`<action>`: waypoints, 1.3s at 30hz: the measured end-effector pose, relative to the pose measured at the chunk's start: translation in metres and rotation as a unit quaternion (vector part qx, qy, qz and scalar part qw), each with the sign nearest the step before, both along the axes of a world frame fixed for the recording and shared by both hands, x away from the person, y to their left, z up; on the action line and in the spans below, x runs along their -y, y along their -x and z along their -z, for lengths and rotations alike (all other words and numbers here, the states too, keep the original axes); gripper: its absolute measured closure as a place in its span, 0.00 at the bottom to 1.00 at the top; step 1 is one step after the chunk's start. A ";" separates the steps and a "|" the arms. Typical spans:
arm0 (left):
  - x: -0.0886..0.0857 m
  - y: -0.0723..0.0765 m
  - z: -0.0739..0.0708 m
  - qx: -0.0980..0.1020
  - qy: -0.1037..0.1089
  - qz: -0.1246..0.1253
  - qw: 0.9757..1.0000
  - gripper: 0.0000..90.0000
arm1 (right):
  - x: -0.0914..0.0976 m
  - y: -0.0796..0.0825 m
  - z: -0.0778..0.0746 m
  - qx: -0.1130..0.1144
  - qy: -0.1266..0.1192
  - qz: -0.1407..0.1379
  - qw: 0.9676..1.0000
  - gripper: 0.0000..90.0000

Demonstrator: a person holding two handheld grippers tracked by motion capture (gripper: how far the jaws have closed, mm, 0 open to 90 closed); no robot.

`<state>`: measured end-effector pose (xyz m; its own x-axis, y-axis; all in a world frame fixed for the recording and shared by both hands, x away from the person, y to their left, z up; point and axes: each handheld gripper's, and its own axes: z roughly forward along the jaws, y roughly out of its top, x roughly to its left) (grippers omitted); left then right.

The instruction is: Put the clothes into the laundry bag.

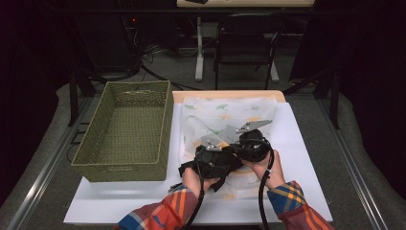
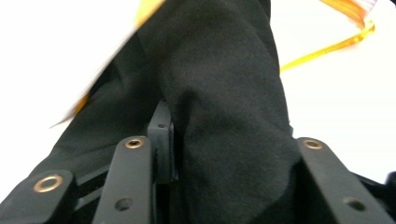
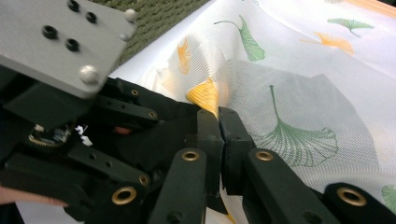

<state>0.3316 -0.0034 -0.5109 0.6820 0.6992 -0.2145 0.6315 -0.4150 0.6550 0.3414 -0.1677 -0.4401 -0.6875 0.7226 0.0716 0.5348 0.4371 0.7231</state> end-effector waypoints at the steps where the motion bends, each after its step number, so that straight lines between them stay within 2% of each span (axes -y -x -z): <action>1: 0.001 0.000 0.002 0.004 -0.010 0.007 1.000 0.61 | 0.001 0.000 0.001 -0.003 0.001 0.002 1.000 0.99; 3: 0.001 -0.002 0.008 -0.001 -0.011 0.015 1.000 0.54 | 0.003 -0.001 0.004 -0.007 0.004 0.004 1.000 0.99; 4: 0.000 -0.003 0.011 -0.005 -0.020 0.026 0.999 0.51 | 0.005 -0.002 0.005 -0.009 0.005 0.005 1.000 0.99; 5: -0.002 -0.003 0.012 -0.001 -0.023 0.029 0.999 0.46 | 0.005 -0.002 0.005 -0.010 0.005 0.004 1.000 0.99; 12: -0.016 0.003 0.004 0.013 -0.036 0.069 0.997 0.27 | 0.007 -0.001 0.004 -0.006 0.003 0.002 1.000 0.99; 15: -0.023 0.008 0.000 0.021 -0.040 0.078 0.996 0.24 | 0.008 -0.001 0.003 -0.004 0.005 0.003 1.000 0.99; 20: -0.034 0.015 -0.003 0.021 -0.043 0.093 0.994 0.18 | 0.008 -0.002 0.003 -0.006 0.004 0.003 1.000 0.99; 24: -0.037 0.019 0.004 0.015 -0.050 0.102 0.993 0.17 | 0.009 -0.002 0.002 -0.007 0.005 0.004 1.000 0.99; 27: -0.036 0.017 0.013 0.003 -0.048 0.099 0.994 0.18 | 0.008 -0.003 0.003 -0.009 0.006 0.003 1.000 0.99; 30: -0.031 0.013 0.020 -0.002 -0.040 0.100 0.994 0.27 | 0.007 -0.003 0.004 -0.011 0.006 0.001 1.000 0.99; 32: -0.028 0.011 0.024 -0.004 -0.039 0.092 0.995 0.32 | 0.006 -0.002 0.004 -0.014 0.007 0.002 1.000 0.99; 34: -0.026 0.010 0.026 0.000 -0.038 0.083 0.996 0.43 | 0.006 -0.002 0.004 -0.014 0.006 0.001 1.000 0.99; 35: -0.024 0.010 0.026 -0.002 -0.031 0.080 0.996 0.48 | 0.006 -0.002 0.004 -0.013 0.007 -0.001 1.000 0.99; 37: -0.021 0.009 0.026 -0.002 -0.033 0.080 0.996 0.61 | 0.006 -0.003 0.004 -0.015 0.004 -0.001 1.000 0.99; 39: -0.019 0.007 0.027 -0.002 -0.030 0.078 0.997 0.69 | 0.006 -0.003 0.004 -0.016 0.004 -0.002 1.000 0.99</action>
